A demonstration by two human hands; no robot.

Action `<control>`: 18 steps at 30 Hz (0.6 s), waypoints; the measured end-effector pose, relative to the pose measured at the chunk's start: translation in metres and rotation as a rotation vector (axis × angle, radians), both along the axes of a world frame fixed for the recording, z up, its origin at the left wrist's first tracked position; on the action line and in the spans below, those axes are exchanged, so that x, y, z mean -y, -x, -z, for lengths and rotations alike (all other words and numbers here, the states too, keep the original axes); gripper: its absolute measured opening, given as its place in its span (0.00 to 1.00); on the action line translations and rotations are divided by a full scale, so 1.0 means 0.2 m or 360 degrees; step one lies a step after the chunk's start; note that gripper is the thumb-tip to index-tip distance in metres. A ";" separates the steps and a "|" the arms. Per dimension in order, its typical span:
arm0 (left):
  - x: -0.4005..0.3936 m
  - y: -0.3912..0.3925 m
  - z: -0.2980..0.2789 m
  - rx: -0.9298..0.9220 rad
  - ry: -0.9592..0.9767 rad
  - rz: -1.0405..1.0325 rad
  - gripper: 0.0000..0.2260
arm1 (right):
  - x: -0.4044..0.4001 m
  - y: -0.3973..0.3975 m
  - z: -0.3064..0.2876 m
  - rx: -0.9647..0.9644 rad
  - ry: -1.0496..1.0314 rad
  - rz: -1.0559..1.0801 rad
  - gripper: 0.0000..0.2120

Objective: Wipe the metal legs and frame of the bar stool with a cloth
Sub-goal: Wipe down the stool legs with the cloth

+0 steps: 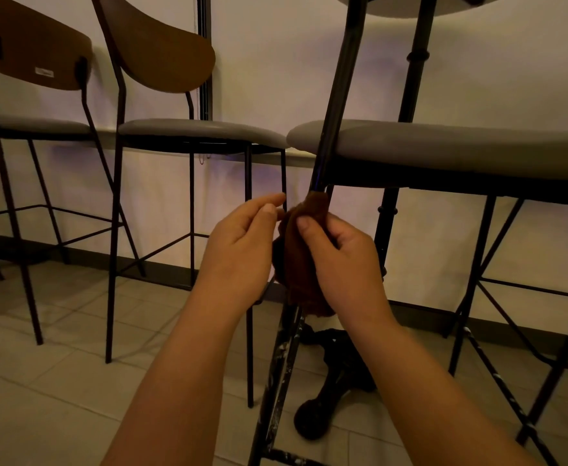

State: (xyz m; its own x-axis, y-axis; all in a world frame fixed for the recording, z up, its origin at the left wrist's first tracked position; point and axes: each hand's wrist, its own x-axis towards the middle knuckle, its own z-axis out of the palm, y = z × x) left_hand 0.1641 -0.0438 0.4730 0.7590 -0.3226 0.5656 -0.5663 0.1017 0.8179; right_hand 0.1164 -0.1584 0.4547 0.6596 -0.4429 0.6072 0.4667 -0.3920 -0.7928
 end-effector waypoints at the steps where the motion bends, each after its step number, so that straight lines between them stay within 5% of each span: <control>1: 0.00 0.00 -0.01 0.0006 0.0000 0.0023 0.13 | 0.00 0.00 0.02 -0.0029 -0.0020 -0.0004 0.07; 12: -0.01 -0.03 0.00 0.0010 -0.0009 -0.0029 0.15 | -0.05 -0.06 -0.09 0.0006 0.0237 0.0546 0.13; 18: 0.00 -0.04 -0.02 -0.0012 -0.0035 0.0071 0.14 | -0.07 -0.04 0.06 -0.0093 0.0242 0.0440 0.12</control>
State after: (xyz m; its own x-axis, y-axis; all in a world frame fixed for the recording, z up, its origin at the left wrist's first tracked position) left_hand 0.1726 -0.0440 0.4761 0.7478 -0.3684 0.5524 -0.5554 0.1088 0.8244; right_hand 0.1237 -0.1440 0.4426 0.5627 -0.5173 0.6448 0.2813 -0.6137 -0.7378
